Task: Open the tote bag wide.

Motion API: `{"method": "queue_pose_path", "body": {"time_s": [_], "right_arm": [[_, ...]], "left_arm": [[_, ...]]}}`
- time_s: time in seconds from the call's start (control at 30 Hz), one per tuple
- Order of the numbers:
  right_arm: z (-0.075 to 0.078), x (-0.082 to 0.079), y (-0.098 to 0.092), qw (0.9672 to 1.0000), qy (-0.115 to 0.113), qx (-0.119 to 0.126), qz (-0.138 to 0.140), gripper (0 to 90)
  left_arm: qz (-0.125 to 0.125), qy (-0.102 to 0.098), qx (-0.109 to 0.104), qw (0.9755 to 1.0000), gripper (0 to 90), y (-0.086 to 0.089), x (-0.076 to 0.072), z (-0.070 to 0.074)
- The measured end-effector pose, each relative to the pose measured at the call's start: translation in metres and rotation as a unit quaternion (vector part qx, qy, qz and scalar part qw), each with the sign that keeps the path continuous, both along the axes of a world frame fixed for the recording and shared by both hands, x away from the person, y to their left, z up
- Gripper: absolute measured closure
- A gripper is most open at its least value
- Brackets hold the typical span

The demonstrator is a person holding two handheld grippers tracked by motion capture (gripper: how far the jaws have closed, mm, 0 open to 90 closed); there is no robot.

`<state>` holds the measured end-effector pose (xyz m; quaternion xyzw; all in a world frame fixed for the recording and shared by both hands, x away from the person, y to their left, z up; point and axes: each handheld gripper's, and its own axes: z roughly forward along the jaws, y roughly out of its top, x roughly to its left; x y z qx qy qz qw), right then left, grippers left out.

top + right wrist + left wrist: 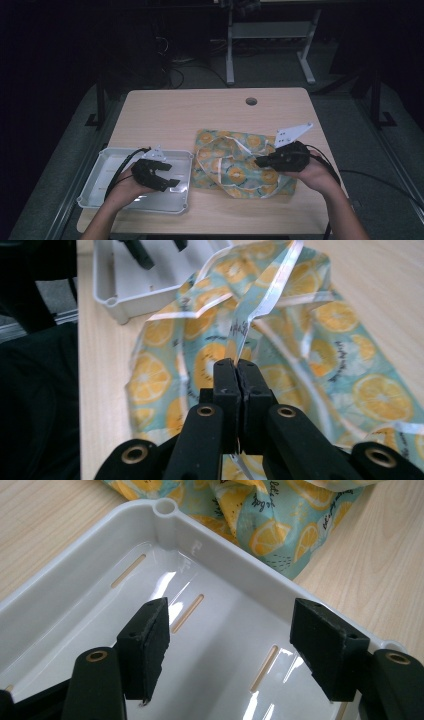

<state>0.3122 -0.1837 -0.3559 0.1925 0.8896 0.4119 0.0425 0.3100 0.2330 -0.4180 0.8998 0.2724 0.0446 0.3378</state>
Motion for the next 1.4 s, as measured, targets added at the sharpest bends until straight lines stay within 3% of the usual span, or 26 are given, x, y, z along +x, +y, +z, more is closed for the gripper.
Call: {"method": "queue_pose_path", "body": {"time_s": [0.57,0.77,0.97,1.13,1.4], "right_arm": [[0.006,0.034,0.000,0.9992,-0.012,0.013,-0.035,87.5],[0.008,0.045,0.003,0.9989,-0.014,0.009,-0.044,87.3],[0.007,0.060,0.007,0.9983,-0.014,0.007,-0.055,87.2],[0.003,0.074,0.011,0.9979,-0.014,0.001,-0.064,87.0],[-0.014,0.098,0.013,0.9968,-0.002,-0.011,-0.079,86.1]], "left_arm": [[-0.008,-0.012,-0.001,0.9999,28.9,0.006,0.004,0.000],[-0.006,0.008,-0.012,0.9999,27.6,0.007,0.006,-0.001],[-0.010,0.001,-0.004,0.9999,25.8,0.006,0.004,-0.003],[-0.014,-0.008,0.005,0.9999,24.8,0.006,0.001,-0.003],[-0.005,-0.004,0.010,0.9999,24.8,0.008,-0.009,-0.007]]}}
